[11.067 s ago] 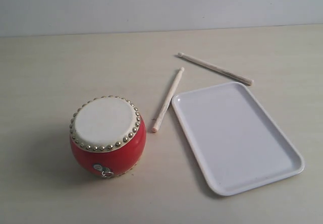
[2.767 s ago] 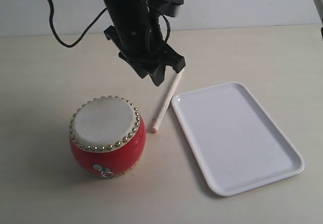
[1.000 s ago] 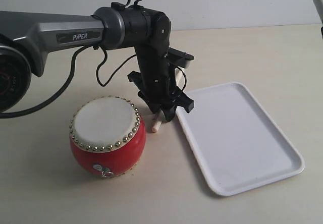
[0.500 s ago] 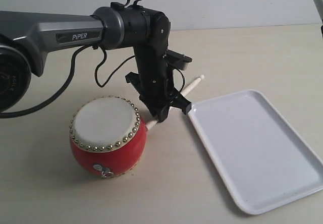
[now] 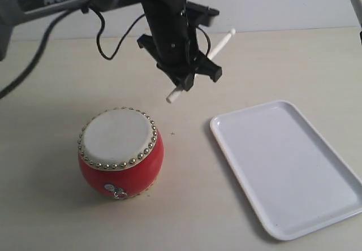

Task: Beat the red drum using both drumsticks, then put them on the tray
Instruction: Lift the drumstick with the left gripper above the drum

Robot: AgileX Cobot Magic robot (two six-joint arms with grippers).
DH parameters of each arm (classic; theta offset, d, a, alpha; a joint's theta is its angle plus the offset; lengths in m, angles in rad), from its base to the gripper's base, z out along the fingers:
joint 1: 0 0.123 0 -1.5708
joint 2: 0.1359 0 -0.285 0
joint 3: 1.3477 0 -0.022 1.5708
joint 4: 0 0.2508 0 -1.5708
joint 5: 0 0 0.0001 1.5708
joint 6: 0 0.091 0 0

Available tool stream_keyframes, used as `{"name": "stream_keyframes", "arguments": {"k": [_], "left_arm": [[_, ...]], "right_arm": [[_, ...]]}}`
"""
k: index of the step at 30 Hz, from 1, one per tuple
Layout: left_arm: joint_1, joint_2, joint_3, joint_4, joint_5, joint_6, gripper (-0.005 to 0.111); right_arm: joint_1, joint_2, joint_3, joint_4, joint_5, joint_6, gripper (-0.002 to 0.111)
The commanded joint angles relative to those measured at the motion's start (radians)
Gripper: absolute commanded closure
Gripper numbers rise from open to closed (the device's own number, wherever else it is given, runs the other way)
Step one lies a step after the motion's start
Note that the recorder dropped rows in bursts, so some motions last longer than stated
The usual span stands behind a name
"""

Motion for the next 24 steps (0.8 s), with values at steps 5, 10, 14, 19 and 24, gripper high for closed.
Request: {"name": "stream_keyframes", "arguments": {"k": [5,10,14,19,24], "left_arm": [[-0.001,-0.273,0.182,0.004,-0.077,-0.046,0.107],[0.019,-0.492,0.516,0.004,-0.230,-0.095,0.107],[0.051,-0.728,0.846,-0.005,-0.391,-0.183,0.107],[0.050,-1.024,1.122,-0.005,-0.489,-0.288,0.107],[0.058,-1.246,1.331,0.023,-0.365,-0.324,0.107]], "right_arm": [[-0.002,-0.009,0.003,0.009,0.098,0.012,0.108],[0.022,-0.009,0.003,0.053,0.109,0.002,0.108],[0.094,0.012,0.003,0.051,0.138,0.002,0.108],[0.173,0.079,0.003,0.097,0.140,-0.005,0.108],[0.266,0.196,0.003,0.136,0.120,-0.022,0.108]]}}
